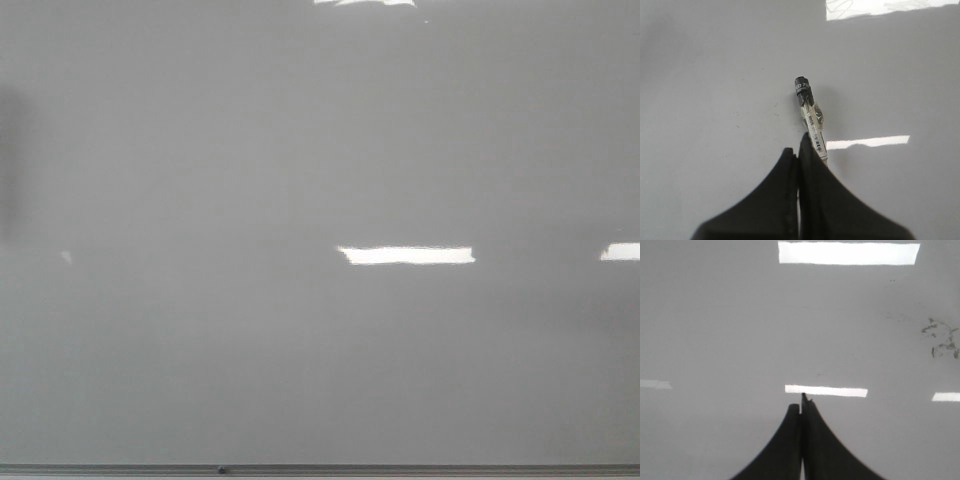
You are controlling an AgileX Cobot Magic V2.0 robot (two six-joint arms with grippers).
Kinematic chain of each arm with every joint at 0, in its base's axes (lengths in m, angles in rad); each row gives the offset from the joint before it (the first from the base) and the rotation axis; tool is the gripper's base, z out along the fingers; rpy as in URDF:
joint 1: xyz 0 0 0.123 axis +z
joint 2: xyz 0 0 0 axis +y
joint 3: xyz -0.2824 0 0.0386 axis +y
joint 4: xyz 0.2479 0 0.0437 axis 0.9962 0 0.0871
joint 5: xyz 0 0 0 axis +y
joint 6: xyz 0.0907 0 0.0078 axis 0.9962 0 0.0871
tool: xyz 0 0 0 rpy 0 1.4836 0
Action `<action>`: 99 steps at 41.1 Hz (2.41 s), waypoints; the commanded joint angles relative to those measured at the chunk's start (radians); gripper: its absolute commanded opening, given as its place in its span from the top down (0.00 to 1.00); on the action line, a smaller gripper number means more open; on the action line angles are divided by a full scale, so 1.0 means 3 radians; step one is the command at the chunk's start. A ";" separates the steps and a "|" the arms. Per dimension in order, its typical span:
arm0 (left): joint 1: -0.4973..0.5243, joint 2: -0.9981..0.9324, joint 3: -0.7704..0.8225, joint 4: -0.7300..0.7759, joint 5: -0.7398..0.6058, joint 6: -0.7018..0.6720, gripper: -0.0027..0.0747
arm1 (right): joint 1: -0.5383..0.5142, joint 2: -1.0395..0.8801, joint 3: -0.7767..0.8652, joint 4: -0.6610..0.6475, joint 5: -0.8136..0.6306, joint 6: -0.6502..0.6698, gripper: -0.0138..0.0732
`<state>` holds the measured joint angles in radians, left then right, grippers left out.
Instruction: Write number 5 on whiteboard
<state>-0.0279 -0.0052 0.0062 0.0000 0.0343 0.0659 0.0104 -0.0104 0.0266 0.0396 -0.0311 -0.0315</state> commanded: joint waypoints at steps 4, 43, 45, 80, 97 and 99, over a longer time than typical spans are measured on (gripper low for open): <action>-0.0028 -0.0050 0.0016 -0.0033 -0.0272 -0.0004 0.99 | -0.0003 -0.0064 -0.0047 -0.0014 -0.0259 -0.0017 0.92; -0.0028 -0.0050 0.0016 -0.0033 -0.0285 -0.0004 0.99 | -0.0003 -0.0064 -0.0047 -0.0014 -0.0278 -0.0017 0.92; -0.0028 -0.0050 0.0016 -0.0033 -0.0341 -0.0004 0.99 | -0.0003 -0.0064 -0.0047 -0.0014 -0.0300 -0.0017 0.92; -0.0028 0.0706 -0.1791 -0.0302 0.1035 -0.0010 0.99 | -0.0003 0.0697 -0.1758 0.0064 0.1542 -0.0017 0.92; -0.0028 0.1565 -0.2240 -0.0302 0.1371 -0.0010 0.99 | -0.0003 0.1557 -0.2275 0.0070 0.1810 -0.0017 0.92; -0.0028 0.1632 -0.2240 -0.0311 0.1399 -0.0010 0.99 | -0.0003 0.1615 -0.2275 0.0070 0.1807 -0.0017 0.92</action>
<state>-0.0279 0.4402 -0.6302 -0.0821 0.5127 0.0659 0.0104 0.4316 -0.6196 0.0574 0.5811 -0.0315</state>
